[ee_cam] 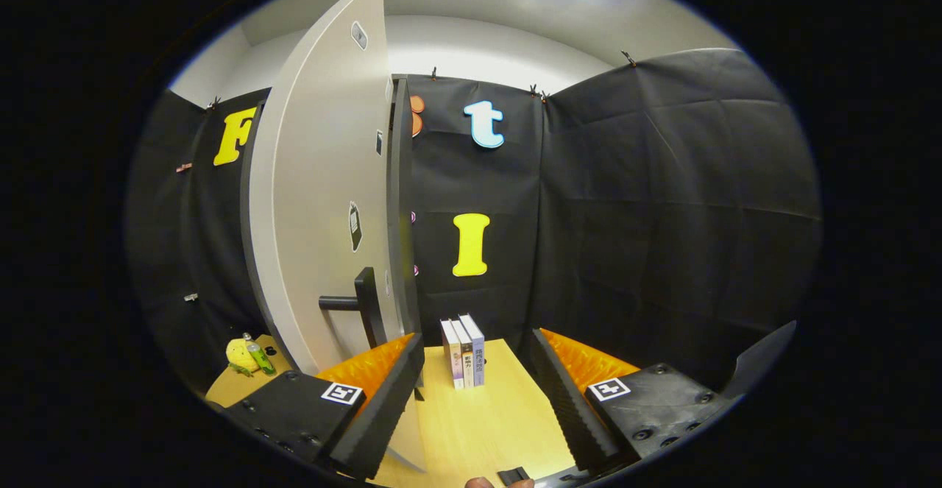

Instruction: Open the shoe cabinet door, grab the shoes and put them into the shoe cabinet, then close the shoe cabinet door.

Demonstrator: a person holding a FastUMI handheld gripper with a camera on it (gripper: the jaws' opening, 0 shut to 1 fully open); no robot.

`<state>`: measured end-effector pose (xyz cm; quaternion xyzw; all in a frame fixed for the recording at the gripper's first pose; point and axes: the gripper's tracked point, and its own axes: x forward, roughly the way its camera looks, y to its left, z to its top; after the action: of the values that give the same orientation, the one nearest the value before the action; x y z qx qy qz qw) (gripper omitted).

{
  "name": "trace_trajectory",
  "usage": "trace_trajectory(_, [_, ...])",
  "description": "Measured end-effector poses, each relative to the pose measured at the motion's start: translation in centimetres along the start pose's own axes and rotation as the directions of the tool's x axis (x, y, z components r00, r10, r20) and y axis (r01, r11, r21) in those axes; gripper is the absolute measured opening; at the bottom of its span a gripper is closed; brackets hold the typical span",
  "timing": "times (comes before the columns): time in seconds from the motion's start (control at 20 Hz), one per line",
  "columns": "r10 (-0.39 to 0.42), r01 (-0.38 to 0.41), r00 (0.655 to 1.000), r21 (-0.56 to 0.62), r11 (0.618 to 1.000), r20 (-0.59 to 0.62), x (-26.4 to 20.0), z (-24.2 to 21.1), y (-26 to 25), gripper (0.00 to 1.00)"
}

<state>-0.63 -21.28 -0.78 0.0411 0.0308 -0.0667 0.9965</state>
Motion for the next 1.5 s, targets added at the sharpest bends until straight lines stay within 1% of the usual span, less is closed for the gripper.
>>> trace_trajectory(0.1, [-0.005, 0.005, 1.0, -0.005, 1.0, 0.004, -0.2, -0.1, 0.9, 0.96])
trace_trajectory(0.2, [0.02, -0.02, 1.0, -0.009, 1.0, 0.005, -0.6, -0.2, 2.9, 0.97])
trace_trajectory(0.35, [0.065, -0.065, 0.998, 0.0, 0.998, 0.002, -1.3, -0.6, 6.4, 0.98])
trace_trajectory(0.5, [0.085, -0.084, 0.996, -0.013, 0.996, 0.012, -1.7, -0.7, 9.4, 0.98])
trace_trajectory(0.65, [0.109, -0.109, 0.994, 0.003, 0.994, -0.001, -1.8, -1.1, 12.3, 0.98])
trace_trajectory(0.95, [0.135, -0.135, 0.991, 0.048, 0.99, 0.001, -1.0, -0.9, 17.7, 0.98])
trace_trajectory(1.1, [0.157, -0.157, 0.988, 0.043, 0.987, 0.007, -0.3, -0.5, 20.9, 0.98])
trace_trajectory(1.25, [0.207, -0.207, 0.978, 0.05, 0.977, 0.015, 0.1, -0.4, 24.7, 0.98])
trace_trajectory(1.5, [0.223, -0.223, 0.975, 0.019, 0.975, 0.021, 0.7, -0.2, 28.7, 0.98])
